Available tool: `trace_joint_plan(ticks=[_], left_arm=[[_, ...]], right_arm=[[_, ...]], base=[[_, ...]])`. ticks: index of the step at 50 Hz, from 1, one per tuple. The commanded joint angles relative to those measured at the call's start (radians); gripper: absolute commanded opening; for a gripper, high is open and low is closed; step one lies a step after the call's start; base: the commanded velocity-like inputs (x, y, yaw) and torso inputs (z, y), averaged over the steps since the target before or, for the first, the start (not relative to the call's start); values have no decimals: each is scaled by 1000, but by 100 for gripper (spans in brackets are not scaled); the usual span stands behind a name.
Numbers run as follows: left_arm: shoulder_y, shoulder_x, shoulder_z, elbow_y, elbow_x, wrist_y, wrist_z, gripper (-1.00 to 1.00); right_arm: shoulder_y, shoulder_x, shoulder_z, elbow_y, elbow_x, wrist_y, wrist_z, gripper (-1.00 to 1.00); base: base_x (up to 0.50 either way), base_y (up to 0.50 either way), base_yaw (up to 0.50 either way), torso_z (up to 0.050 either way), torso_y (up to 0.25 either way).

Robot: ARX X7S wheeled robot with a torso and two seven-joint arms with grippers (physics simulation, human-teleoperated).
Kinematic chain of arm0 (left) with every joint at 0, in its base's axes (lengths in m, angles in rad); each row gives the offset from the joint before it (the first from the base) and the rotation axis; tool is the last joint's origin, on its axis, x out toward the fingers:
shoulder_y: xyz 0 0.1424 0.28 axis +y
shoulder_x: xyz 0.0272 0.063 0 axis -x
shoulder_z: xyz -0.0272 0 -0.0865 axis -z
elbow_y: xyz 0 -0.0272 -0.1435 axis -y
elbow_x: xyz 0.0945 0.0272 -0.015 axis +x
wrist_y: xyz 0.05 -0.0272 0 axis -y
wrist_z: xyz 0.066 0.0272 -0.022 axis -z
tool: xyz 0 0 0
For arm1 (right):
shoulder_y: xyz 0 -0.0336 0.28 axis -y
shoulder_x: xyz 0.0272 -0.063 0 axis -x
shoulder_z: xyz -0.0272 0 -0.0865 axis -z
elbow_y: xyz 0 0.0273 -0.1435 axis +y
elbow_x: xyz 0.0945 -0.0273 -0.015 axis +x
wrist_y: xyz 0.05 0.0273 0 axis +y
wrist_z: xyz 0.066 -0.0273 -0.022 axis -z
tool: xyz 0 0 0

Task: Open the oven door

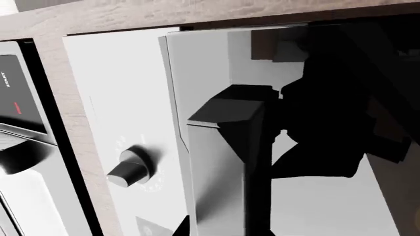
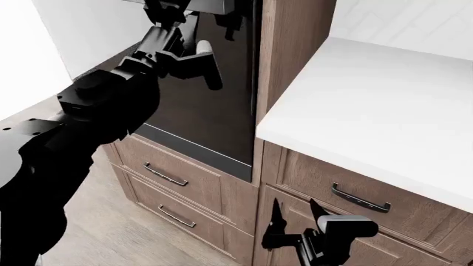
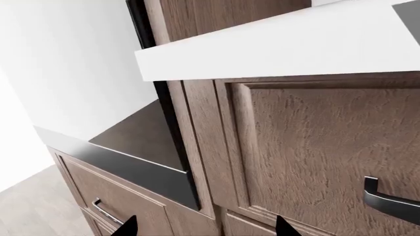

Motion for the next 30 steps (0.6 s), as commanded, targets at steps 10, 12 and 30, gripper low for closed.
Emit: trace_joint_plan(ticks=[10, 12, 30], left_arm=[[6, -218, -43, 506, 12, -208, -83, -100], [6, -235, -45, 542, 14, -225, -84, -100], [22, -352, -75, 772, 4, -319, -112, -100]], right_arm=[[4, 2, -11, 10, 1, -8, 5, 100], [3, 4, -12, 6, 1, -6, 8, 100], [6, 8, -20, 5, 2, -9, 16, 100]], base=[[0, 0, 0, 1, 3], [0, 0, 0, 0, 5], [0, 0, -1, 1, 3]])
